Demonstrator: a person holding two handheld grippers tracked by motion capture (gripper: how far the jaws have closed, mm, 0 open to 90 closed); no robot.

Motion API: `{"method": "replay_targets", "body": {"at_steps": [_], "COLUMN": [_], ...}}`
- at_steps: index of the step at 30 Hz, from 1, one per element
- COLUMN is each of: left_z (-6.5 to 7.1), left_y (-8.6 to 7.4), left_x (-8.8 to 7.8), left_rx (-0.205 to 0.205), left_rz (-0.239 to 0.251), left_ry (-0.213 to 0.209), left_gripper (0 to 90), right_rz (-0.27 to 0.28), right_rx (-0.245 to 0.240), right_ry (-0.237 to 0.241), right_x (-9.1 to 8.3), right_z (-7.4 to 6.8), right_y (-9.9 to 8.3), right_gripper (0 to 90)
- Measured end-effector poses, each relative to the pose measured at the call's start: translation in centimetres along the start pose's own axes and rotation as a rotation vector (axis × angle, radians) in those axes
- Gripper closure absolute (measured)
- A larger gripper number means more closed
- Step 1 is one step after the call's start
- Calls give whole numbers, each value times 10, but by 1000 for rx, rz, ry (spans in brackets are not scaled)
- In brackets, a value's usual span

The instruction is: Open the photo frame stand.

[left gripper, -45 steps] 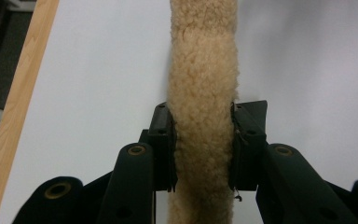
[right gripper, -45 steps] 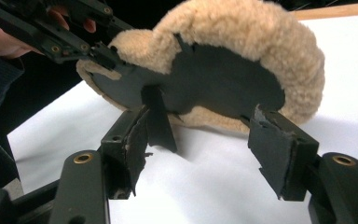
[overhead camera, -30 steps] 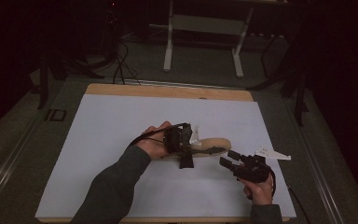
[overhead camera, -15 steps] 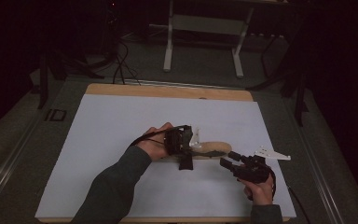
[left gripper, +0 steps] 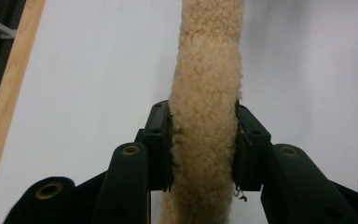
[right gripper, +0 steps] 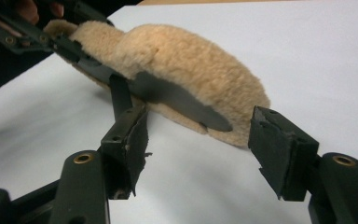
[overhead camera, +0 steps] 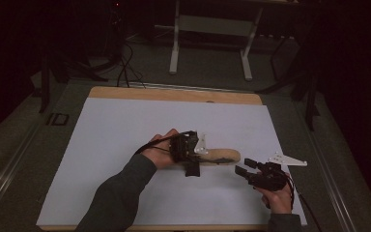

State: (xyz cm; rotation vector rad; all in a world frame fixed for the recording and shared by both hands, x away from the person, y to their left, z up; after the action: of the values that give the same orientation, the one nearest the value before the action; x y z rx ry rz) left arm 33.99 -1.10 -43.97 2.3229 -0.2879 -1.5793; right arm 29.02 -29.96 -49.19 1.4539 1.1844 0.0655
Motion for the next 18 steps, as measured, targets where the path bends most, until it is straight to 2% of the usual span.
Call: {"method": "replay_targets", "body": {"at_steps": [8, 12, 14, 18], "left_z": [-1, -4, -5, -4], "left_y": [-2, -5, -8, -12], "left_x": [-1, -4, -6, -9], "left_rx": [-34, -72, -99, -118], "left_rz": [10, 28, 49, 66], "left_ry": [-9, -14, -17, -12], "left_gripper": [588, 485, 475, 473], "right_rz": [-3, -7, -10, -10], "right_rx": [4, 3, 5, 6], "right_ry": [-17, -22, -23, -26], "right_x": [-2, -1, -1, 0], "right_z": [3, 3, 3, 4], "right_y": [-1, -1, -1, -1], "right_gripper": [368, 367, 366, 366]}}
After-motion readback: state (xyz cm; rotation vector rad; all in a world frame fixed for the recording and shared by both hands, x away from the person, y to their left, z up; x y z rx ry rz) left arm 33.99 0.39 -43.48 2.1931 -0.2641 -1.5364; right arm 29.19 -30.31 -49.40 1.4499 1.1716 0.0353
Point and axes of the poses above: each handheld gripper's, and its own axes: x roughly forward along the jaws, y roughly out of its top, z roughly to its right, the point moved 1 cm from there along x, roughly forward along the jaws, and after that the axes turned 9 degrees about -z, right-handed, at the moved point
